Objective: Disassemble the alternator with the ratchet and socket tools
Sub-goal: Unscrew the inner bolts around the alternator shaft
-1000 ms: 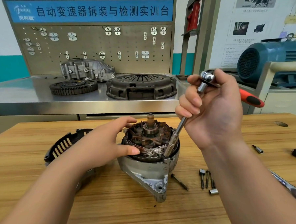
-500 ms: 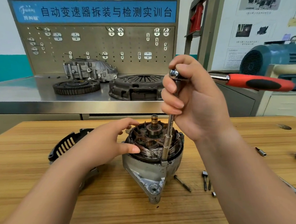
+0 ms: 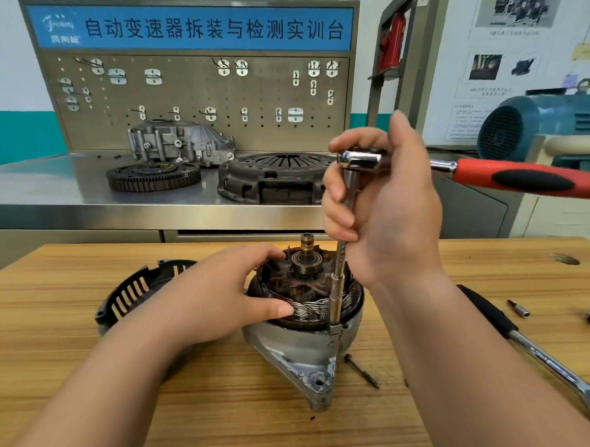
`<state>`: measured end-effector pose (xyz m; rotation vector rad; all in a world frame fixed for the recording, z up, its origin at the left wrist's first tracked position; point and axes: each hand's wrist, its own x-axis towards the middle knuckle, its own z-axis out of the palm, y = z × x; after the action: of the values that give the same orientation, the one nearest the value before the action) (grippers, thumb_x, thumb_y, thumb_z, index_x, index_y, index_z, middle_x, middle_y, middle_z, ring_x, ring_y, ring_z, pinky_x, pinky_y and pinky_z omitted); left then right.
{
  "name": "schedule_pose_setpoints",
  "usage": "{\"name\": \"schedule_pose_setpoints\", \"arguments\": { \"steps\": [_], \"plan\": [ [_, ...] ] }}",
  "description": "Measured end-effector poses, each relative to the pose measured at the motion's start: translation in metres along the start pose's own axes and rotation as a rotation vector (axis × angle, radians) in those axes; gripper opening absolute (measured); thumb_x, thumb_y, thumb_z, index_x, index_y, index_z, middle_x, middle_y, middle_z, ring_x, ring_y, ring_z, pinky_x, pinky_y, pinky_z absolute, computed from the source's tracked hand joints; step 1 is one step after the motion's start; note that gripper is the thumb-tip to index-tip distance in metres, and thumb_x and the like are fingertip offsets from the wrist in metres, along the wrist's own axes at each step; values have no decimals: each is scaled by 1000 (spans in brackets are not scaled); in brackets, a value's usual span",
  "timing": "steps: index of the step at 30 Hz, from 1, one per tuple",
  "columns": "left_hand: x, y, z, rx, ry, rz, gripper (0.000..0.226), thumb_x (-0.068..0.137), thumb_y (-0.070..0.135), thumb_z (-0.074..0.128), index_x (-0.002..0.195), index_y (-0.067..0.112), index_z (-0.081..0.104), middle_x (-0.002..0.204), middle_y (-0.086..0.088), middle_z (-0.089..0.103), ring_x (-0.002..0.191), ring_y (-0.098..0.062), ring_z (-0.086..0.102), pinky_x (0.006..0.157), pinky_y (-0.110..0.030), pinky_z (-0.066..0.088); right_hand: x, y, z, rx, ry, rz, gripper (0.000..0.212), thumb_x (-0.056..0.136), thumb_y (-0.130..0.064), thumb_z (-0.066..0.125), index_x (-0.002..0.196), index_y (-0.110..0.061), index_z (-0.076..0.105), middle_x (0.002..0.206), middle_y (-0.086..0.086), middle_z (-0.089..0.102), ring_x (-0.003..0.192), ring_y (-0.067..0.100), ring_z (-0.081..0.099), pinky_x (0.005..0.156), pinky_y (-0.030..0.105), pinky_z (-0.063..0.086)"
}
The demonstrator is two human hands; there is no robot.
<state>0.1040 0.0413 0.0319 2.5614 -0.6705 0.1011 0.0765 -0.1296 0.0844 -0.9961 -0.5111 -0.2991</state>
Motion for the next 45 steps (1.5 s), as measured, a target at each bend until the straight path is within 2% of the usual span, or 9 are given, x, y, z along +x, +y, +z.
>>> {"name": "schedule_pose_setpoints", "arguments": {
  "steps": [2,4,6,15,22,28,34,40,45],
  "plan": [
    [0,8,6,-51,34,25,72,65,68,61,131,49,40,120,32,45,91,20,47,74,-8,42,3,-1,-1,12,-11,19,47,103,-35,30,74,-12,60,59,5,53,42,15,39,40,18,25],
    [3,14,17,-120,76,38,88,58,77,56,137,44,35,131,25,45,114,8,45,98,-24,44,6,-2,-1,32,-48,38,45,103,-27,31,73,-10,60,63,7,58,43,16,45,41,19,29],
    [6,18,31,-154,80,69,97,55,80,58,139,39,32,134,21,42,124,-1,41,106,-35,40,9,-3,-1,63,-89,68,42,101,-22,32,73,-9,59,64,7,59,40,15,45,39,18,27],
    [9,14,46,-47,108,97,127,41,85,65,146,33,17,142,22,26,132,-1,23,114,-32,28,21,-9,-10,170,-159,209,47,100,-23,28,63,-11,54,53,5,50,27,8,25,39,12,14],
    [9,11,54,48,168,78,132,42,84,64,149,30,10,150,18,19,135,-2,16,112,-25,17,26,-10,-13,200,-187,261,53,99,-24,28,55,-14,57,49,3,46,27,6,21,36,11,13],
    [9,12,55,63,191,74,133,41,85,63,150,28,12,152,16,22,138,-6,20,113,-27,21,30,-10,-17,202,-228,287,52,97,-24,31,53,-14,56,47,3,43,27,5,21,35,12,13],
    [9,11,54,81,203,72,132,41,86,63,150,28,13,151,16,24,137,-5,22,112,-27,22,33,-10,-19,214,-314,310,38,85,-26,40,53,-14,56,46,1,41,26,4,21,34,12,13],
    [10,10,54,81,210,77,133,39,88,59,150,28,14,152,15,25,138,-6,23,114,-28,23,37,-10,-22,257,-406,362,42,89,-26,37,54,-13,56,45,1,41,33,8,9,36,13,12],
    [10,9,55,85,219,76,132,39,88,59,149,29,16,151,16,26,137,-5,24,112,-27,23,41,-9,-25,266,-481,388,44,91,-27,34,55,-14,57,46,0,42,32,8,9,37,11,12]
  ]
}}
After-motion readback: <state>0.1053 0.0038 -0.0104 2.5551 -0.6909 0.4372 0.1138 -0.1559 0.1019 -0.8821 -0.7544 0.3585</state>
